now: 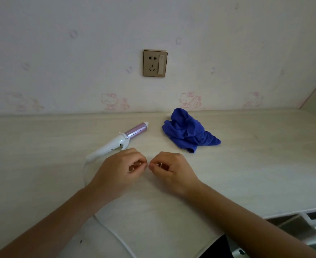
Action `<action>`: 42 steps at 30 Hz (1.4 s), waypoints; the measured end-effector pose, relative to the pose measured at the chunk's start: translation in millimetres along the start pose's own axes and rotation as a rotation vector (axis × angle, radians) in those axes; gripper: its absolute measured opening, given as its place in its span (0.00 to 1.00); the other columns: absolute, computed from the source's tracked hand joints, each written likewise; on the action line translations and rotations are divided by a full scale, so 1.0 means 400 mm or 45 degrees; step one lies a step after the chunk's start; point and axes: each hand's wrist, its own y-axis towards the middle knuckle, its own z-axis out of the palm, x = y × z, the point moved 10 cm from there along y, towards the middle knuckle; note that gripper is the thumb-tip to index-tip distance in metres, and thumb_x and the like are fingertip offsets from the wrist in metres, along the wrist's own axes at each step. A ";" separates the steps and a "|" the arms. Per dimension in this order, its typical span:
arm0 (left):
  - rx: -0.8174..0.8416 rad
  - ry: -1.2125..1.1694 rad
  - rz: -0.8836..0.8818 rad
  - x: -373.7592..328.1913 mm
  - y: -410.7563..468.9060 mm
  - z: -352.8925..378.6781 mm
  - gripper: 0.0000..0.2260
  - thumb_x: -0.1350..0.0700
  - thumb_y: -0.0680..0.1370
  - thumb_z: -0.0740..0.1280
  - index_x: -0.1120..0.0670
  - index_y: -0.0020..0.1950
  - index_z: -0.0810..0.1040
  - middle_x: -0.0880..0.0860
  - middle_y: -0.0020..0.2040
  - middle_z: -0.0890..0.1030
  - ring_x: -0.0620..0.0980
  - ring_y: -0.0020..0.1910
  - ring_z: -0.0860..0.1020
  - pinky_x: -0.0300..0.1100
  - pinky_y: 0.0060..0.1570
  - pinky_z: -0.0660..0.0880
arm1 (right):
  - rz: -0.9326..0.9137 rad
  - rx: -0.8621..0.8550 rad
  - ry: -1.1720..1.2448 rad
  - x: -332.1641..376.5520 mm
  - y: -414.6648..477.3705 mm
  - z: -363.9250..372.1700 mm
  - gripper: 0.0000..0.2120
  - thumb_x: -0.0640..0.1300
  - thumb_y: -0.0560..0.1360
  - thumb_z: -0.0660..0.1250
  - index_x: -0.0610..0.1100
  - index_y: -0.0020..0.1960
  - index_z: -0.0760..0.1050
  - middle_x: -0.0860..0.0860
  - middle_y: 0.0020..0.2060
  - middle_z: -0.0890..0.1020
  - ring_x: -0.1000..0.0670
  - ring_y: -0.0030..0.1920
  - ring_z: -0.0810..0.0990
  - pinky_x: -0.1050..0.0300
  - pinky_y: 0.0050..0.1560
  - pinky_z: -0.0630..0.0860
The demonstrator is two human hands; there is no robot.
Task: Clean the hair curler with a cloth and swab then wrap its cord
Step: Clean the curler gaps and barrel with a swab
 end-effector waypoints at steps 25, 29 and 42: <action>-0.224 0.337 -0.160 0.010 -0.018 -0.004 0.11 0.55 0.73 0.77 0.53 0.35 0.77 0.48 0.30 0.79 0.52 0.31 0.79 0.47 0.30 0.75 | 0.170 -0.232 -0.267 -0.019 -0.007 0.033 0.19 0.49 0.74 0.64 0.43 0.29 0.63 0.49 0.22 0.66 0.50 0.27 0.64 0.57 0.28 0.56; -0.176 0.374 -0.164 0.019 -0.016 0.013 0.12 0.53 0.75 0.76 0.54 0.36 0.77 0.49 0.31 0.79 0.53 0.31 0.77 0.46 0.31 0.72 | 0.190 -0.189 -0.283 -0.025 -0.008 0.045 0.18 0.49 0.76 0.65 0.42 0.30 0.68 0.48 0.24 0.69 0.50 0.28 0.65 0.54 0.30 0.58; 0.139 -0.155 -0.230 0.073 0.002 0.001 0.15 0.43 0.79 0.68 0.52 0.42 0.84 0.52 0.33 0.79 0.44 0.30 0.72 0.43 0.32 0.68 | -0.047 -0.062 0.103 -0.007 -0.015 0.054 0.10 0.48 0.81 0.67 0.46 0.45 0.83 0.62 0.33 0.79 0.57 0.36 0.77 0.63 0.39 0.71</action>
